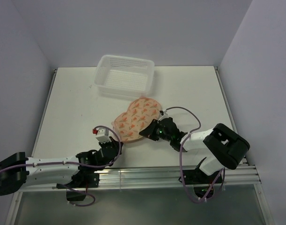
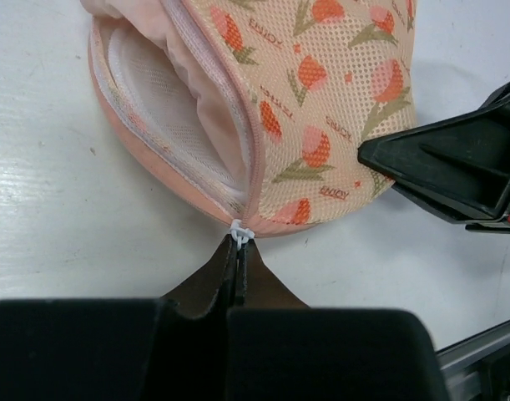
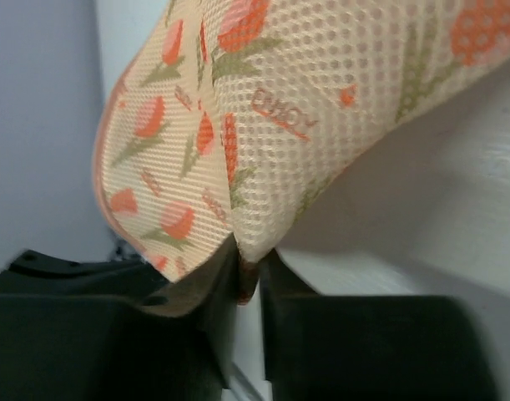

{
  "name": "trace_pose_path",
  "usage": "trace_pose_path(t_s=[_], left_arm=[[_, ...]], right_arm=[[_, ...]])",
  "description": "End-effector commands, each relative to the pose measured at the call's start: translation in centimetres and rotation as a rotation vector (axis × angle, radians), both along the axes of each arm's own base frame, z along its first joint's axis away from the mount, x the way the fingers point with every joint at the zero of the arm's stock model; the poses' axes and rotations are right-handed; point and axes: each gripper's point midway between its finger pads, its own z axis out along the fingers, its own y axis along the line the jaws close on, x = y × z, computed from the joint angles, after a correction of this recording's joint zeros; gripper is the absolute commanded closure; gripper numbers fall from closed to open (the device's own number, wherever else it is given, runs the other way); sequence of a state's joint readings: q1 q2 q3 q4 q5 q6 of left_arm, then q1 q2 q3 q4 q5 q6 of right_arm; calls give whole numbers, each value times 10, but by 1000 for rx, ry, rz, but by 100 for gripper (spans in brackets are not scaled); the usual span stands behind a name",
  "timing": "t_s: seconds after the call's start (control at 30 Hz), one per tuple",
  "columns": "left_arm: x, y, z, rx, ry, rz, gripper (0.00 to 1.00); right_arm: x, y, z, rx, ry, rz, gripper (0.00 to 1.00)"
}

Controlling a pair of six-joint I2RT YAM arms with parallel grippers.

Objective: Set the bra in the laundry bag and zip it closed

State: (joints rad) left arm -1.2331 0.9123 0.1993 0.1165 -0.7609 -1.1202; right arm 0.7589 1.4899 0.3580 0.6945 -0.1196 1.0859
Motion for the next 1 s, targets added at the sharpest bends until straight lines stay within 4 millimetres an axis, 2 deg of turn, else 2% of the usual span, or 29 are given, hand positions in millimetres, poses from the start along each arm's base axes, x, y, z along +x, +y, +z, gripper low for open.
trace_pose_path(t_s=[0.0,0.03,0.07,0.1,0.17,0.2,0.23,0.3,0.33,0.37,0.4,0.43,0.5,0.63,0.8,0.83,0.93,0.97], left_arm=[[-2,18,-18,85,18,31,100],[-3,8,-16,56,18,10,100],[-6,0,-15,37,25,-6,100],[-7,-9,-10,12,25,-14,100],[-16,-28,-14,-11,41,-36,100],[-16,-39,-7,-34,38,-36,100],[-20,-49,-12,-48,50,-45,100],[-21,-66,-6,-88,56,-55,100],[-21,-70,-11,-89,67,-53,100],[-21,-78,-6,-121,63,-58,100],[-20,-82,-4,-134,58,-64,100],[-21,-87,-2,-138,56,-76,100],[-21,-95,2,-146,49,-98,100],[-29,-102,3,-164,61,-134,100],[-39,-105,-2,-168,76,-167,100],[-41,-106,-5,-162,78,-173,100],[-43,-105,-8,-157,84,-178,100],[-43,-104,-10,-150,83,-178,100]], right_arm=[[7,-24,-23,-202,-31,49,75],[5,-22,-20,-197,-40,58,60],[-2,-18,-18,-180,-37,73,34],[-4,-16,-11,-157,-54,72,26],[-19,-18,-16,-129,-20,63,10],[-25,-11,-5,-78,-48,74,8],[-38,-17,-15,-76,-22,71,8],[-52,-10,-3,8,-18,50,7],[-62,-15,-11,14,5,43,6],[-67,-14,-8,57,35,24,5],[-70,-12,-1,98,30,17,5],[-77,-16,-6,100,47,17,5],[-74,-18,-2,132,42,-17,5],[-67,-11,7,146,27,-28,5],[-50,-7,15,153,-7,-83,19],[-48,-6,17,159,-11,-89,28],[-44,0,22,168,-21,-86,45],[-44,1,22,169,-19,-83,64]])
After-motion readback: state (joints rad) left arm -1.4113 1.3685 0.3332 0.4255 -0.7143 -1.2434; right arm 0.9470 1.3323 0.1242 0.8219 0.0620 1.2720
